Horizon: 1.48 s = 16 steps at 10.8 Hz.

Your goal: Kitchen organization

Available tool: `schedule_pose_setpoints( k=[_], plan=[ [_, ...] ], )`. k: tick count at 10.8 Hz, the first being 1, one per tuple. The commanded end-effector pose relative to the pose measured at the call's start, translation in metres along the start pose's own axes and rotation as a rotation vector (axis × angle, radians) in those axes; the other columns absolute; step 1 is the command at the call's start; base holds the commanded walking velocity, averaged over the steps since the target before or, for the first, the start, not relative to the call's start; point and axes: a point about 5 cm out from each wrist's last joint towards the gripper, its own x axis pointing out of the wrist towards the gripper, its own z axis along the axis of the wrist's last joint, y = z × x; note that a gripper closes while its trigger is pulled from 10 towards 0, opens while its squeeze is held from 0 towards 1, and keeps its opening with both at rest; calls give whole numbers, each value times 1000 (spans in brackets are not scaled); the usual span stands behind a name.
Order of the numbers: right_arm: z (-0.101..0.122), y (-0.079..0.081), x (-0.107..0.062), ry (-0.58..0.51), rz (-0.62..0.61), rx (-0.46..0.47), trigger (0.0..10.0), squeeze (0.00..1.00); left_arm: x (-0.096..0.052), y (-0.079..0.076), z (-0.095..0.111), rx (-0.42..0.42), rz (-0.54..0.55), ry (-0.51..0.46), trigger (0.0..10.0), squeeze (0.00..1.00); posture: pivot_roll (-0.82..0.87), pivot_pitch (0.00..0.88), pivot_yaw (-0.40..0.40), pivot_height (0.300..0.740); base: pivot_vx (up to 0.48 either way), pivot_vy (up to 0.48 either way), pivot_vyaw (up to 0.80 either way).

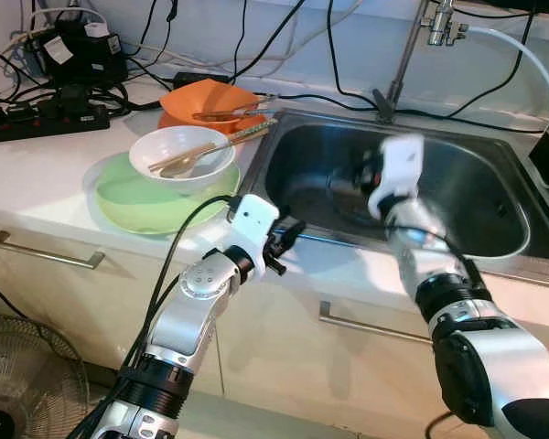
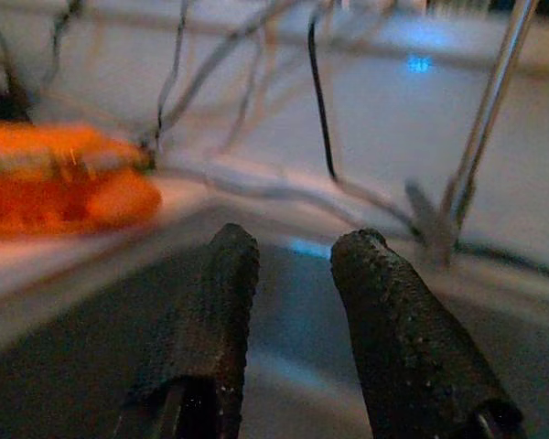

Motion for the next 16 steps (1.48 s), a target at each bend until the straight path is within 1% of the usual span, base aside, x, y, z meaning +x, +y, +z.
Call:
schedule_pose_setpoints(
  k=[1,2,3,5,6,7,8,9,10,11,12,13,15,16],
  plan=[
    [3,-4,-4,-45,-7,19,10000,0,0,2,-7,4,25,27,10000,0,197,0,-43,740,0,0,0],
    [0,-5,-14,-80,-1,23,10000,0,0,6,-5,10,69,1,10000,0,192,0,-44,740,0,0,0],
    [-7,-4,-24,-91,7,26,10000,0,-1,9,-5,12,102,-14,10000,0,188,0,-45,740,0,0,0],
    [-20,-5,-46,-90,1,66,10000,0,-3,13,-5,14,133,-37,10000,0,178,0,-41,740,0,0,0],
    [-24,-3,-52,-71,-4,67,10000,0,-2,16,-3,21,150,-50,10000,0,175,0,-38,740,0,0,0],
    [-24,0,-52,-68,1,80,10000,0,0,20,3,55,173,-76,10000,0,177,0,-37,740,0,0,0],
    [-23,4,-52,-65,3,92,10000,0,3,32,16,196,239,-91,10000,0,180,0,-34,740,0,0,0],
    [-23,6,-51,-61,0,102,10000,0,7,42,26,316,290,-85,10000,0,181,0,-33,740,0,0,0],
    [-24,11,-52,-55,-2,117,10000,0,19,56,53,497,328,-96,10000,0,187,0,-31,740,0,0,0],
    [-24,14,-53,-50,-2,121,10000,0,26,61,62,593,339,-77,10000,0,183,0,-27,740,0,0,0],
    [-25,14,-53,-46,-8,129,10000,0,35,65,66,669,343,-39,10000,0,176,0,-22,740,0,0,0],
    [-24,13,-54,-44,-22,131,10000,0,45,72,67,755,364,33,10000,0,170,0,-20,740,0,0,0],
    [-23,12,-55,-42,-30,130,10000,0,53,74,70,822,376,84,10000,0,155,0,-19,740,0,0,0],
    [-23,11,-57,-42,-34,130,10000,0,59,73,76,866,388,88,10000,0,146,0,-19,740,0,0,0]
  ],
)
